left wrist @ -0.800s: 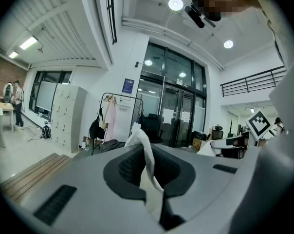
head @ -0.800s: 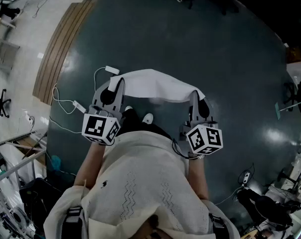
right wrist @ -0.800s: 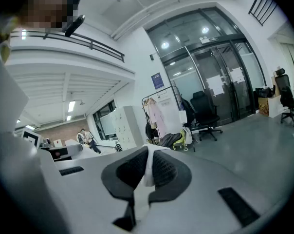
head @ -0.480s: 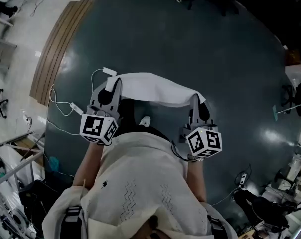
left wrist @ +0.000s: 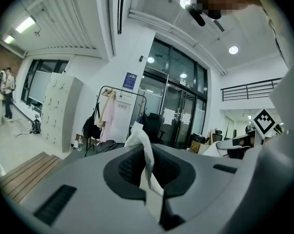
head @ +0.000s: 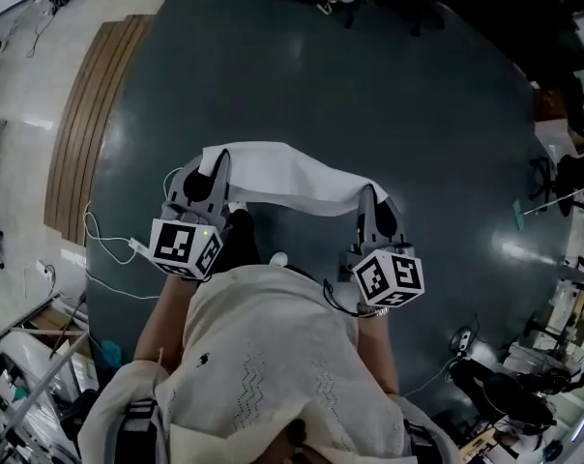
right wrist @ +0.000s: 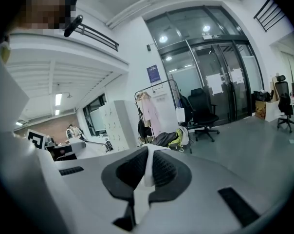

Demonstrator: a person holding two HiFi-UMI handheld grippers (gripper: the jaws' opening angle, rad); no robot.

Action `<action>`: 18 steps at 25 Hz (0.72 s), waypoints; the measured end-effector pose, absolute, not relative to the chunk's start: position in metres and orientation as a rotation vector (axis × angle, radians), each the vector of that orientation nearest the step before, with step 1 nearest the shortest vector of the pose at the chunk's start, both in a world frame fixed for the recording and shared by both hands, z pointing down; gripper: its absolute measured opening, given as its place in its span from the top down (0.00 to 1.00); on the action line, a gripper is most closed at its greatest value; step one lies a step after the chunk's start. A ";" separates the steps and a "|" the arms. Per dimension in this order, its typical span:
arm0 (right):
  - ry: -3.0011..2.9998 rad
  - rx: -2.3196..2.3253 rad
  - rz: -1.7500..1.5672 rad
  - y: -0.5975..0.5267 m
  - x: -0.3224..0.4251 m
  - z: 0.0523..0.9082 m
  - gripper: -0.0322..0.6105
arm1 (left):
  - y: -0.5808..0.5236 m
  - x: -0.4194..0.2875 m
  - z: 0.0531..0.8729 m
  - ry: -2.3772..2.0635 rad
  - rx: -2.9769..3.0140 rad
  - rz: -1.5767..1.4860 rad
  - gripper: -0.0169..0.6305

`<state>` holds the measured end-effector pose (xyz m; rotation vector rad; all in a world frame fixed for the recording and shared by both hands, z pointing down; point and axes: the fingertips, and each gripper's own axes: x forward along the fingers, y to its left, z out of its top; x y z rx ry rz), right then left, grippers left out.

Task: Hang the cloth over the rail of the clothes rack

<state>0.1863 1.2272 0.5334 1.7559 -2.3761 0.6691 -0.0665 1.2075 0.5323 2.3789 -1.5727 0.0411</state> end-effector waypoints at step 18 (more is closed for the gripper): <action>-2.313 1.844 0.700 1.029 0.133 0.541 0.92 | 0.993 -0.133 0.529 -1.507 2.412 0.066 0.94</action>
